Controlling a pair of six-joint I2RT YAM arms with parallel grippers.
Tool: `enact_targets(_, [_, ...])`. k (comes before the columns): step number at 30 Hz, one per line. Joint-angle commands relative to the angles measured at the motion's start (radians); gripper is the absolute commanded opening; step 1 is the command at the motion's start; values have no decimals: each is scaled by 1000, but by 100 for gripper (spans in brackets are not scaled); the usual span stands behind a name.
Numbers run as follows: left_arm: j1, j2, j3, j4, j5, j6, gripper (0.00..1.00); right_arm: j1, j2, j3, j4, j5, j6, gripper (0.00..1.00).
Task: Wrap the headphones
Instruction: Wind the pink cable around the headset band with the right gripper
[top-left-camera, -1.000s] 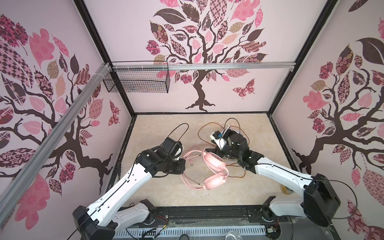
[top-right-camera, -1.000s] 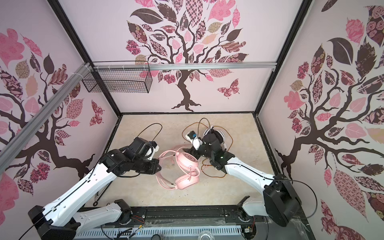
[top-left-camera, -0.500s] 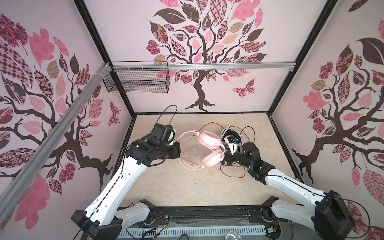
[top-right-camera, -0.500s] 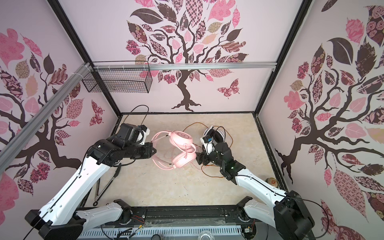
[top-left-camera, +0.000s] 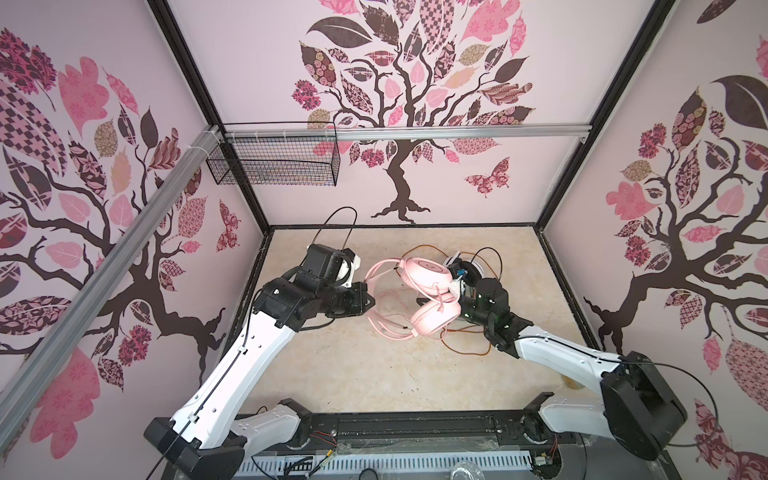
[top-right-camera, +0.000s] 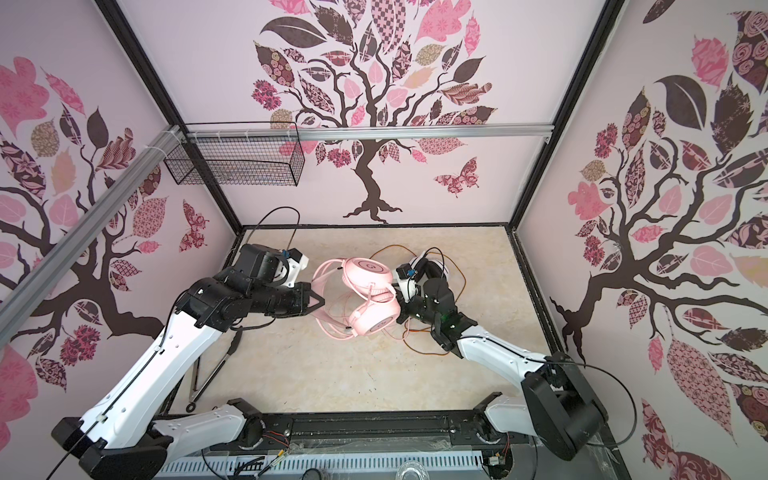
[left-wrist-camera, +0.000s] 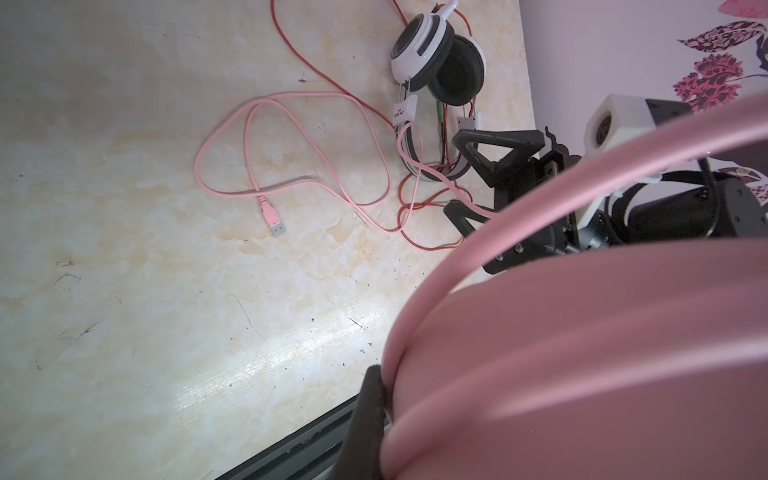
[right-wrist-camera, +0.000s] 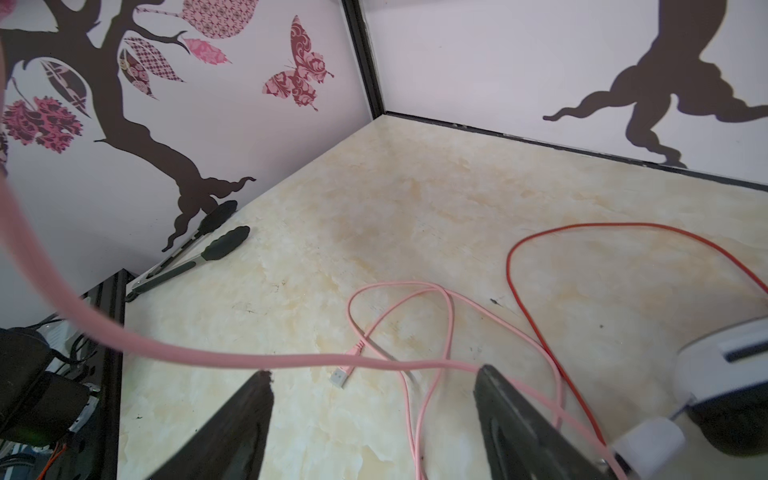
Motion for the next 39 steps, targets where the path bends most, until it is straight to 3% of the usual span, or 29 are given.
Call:
enact_targets(1, [3, -35, -7, 79, 80, -26, 0, -1, 56, 48, 125, -89, 31, 65])
enact_targets(4, [3, -39, -10, 77, 86, -25, 0, -1, 82, 72, 150, -139, 31, 37])
enact_targets(6, [4, -38, -11, 75, 86, -22, 0, -1, 87, 75, 172, -160, 33, 31])
enact_targets(9, [3, -40, -14, 73, 85, -20, 0, 0, 84, 73, 188, -178, 28, 31])
enact_targets(13, [2, -37, -13, 71, 81, -12, 0, -1, 77, 62, 201, -230, 9, 47])
enact_targets(16, [3, -32, -11, 69, 80, -11, 0, 0, 60, 33, 224, -252, 5, 53])
enact_targets(20, [3, -29, -5, 69, 77, -7, 0, -1, -4, -35, 239, -198, -2, 53])
enact_targets(25, [3, -29, -12, 69, 76, -3, 0, -1, -63, -99, 280, -270, -19, 55])
enact_targets(33, [2, -33, -23, 75, 83, -11, 0, 0, 9, -20, 305, -254, 5, 56])
enact_targets(39, [3, -39, -28, 74, 86, -13, 0, 4, 58, 46, 332, -319, 23, 53])
